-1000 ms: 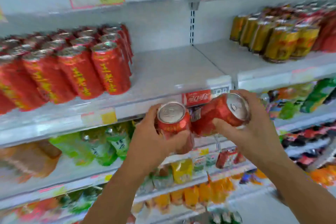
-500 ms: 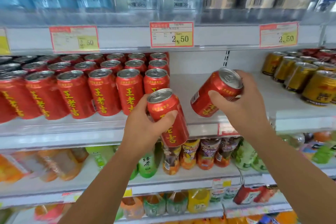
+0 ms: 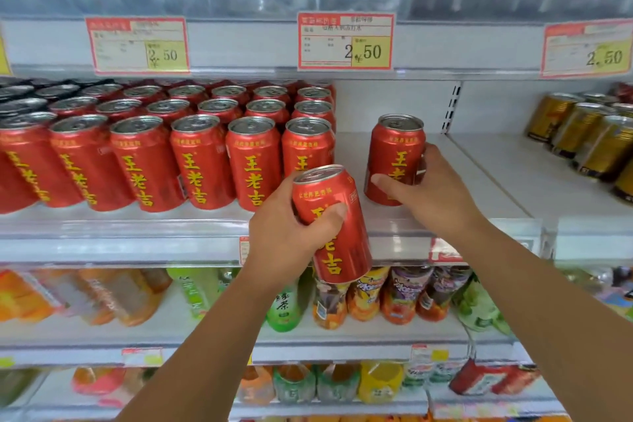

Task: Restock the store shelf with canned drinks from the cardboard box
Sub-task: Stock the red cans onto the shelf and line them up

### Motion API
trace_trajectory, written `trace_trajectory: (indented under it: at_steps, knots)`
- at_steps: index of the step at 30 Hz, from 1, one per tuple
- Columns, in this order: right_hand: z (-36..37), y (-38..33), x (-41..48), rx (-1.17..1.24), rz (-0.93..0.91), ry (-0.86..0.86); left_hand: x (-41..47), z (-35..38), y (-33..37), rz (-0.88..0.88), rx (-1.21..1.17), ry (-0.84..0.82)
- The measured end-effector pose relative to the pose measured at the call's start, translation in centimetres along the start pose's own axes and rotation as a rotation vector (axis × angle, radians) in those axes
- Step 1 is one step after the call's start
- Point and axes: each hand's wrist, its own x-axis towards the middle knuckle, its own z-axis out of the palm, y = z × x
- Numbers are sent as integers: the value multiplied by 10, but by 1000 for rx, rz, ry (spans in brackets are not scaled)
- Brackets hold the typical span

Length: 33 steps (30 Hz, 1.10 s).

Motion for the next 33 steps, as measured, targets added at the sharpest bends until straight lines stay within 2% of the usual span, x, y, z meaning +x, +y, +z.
trace_trajectory:
  at_steps: [19, 29, 33]
  knots:
    - [47, -3, 138, -76, 52, -57, 3, 5, -2, 10, 28, 42]
    - [66, 0, 165, -50, 92, -35, 3, 5, -5, 43, 29, 51]
    - [58, -4, 156, 69, 178, -110, 4, 5, -3, 39, 30, 36]
